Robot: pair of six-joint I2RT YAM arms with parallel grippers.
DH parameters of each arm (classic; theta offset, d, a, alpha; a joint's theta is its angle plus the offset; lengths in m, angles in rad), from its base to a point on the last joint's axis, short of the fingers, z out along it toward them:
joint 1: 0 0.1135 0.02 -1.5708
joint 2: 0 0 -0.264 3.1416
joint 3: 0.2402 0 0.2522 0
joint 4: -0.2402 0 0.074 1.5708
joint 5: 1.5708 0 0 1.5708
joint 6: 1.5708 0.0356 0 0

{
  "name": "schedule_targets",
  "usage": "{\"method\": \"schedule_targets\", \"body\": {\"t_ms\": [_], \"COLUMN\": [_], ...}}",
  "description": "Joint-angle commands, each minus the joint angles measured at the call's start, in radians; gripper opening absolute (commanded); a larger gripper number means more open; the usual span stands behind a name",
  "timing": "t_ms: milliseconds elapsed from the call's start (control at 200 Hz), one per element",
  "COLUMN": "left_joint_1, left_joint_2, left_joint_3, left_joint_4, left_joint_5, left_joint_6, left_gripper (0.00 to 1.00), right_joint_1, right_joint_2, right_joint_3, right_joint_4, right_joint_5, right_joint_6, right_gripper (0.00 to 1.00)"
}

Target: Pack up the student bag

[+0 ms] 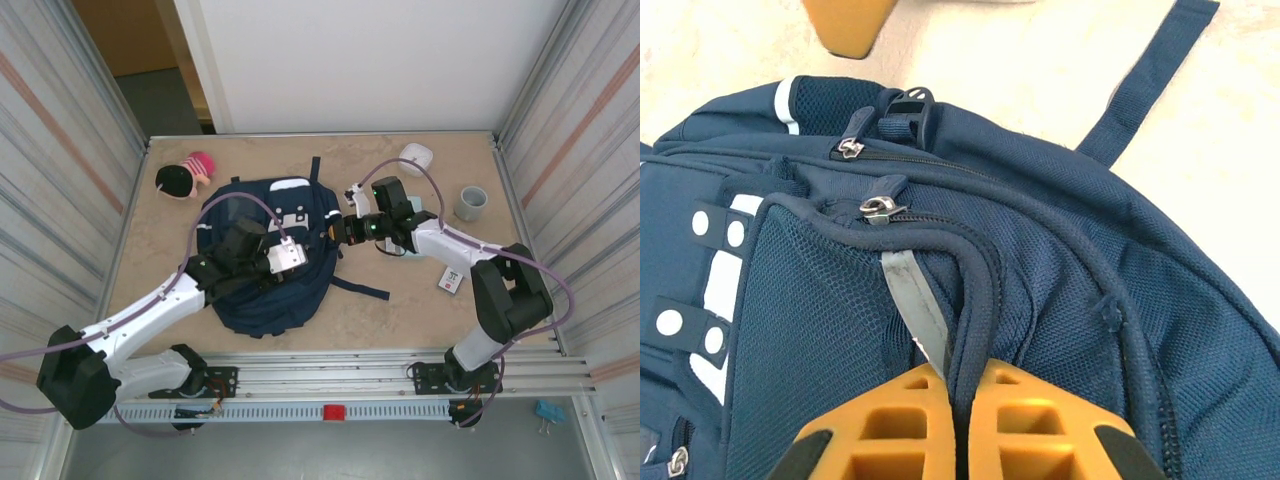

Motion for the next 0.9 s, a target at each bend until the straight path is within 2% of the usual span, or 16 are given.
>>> {"method": "schedule_targets", "body": {"t_ms": [0, 30, 105, 281, 496, 666, 892], "left_joint_1": [0.004, 0.004, 0.004, 0.004, 0.005, 0.014, 0.018], "left_joint_2": [-0.042, -0.047, -0.054, -0.060, -0.070, -0.068, -0.046], "left_joint_3": [-0.014, -0.015, -0.015, -0.009, -0.014, -0.014, -0.008], "left_joint_4": [0.080, 0.081, 0.075, 0.054, 0.057, 0.058, 0.068], "left_joint_5": [0.056, 0.063, 0.066, 0.075, 0.069, 0.065, 0.068], "left_joint_6": [-0.017, -0.015, -0.006, 0.005, 0.007, 0.008, 0.006], "left_gripper": [0.00, 0.00, 0.00, 0.00, 0.00, 0.00, 0.00], "right_joint_1": [-0.029, -0.041, -0.064, -0.076, -0.073, -0.064, -0.052], "right_joint_2": [0.016, 0.035, 0.091, 0.244, 0.371, 0.374, 0.322], "right_joint_3": [0.026, 0.040, 0.079, 0.198, 0.283, 0.288, 0.237], "right_joint_4": [-0.026, -0.033, -0.035, -0.064, -0.103, -0.217, -0.267], "right_joint_5": [-0.011, -0.037, -0.097, -0.230, -0.302, -0.349, -0.397], "right_joint_6": [-0.029, -0.039, -0.069, -0.124, -0.179, -0.260, -0.316], "right_gripper": [0.47, 0.53, 0.59, 0.65, 0.66, 0.59, 0.36]}}
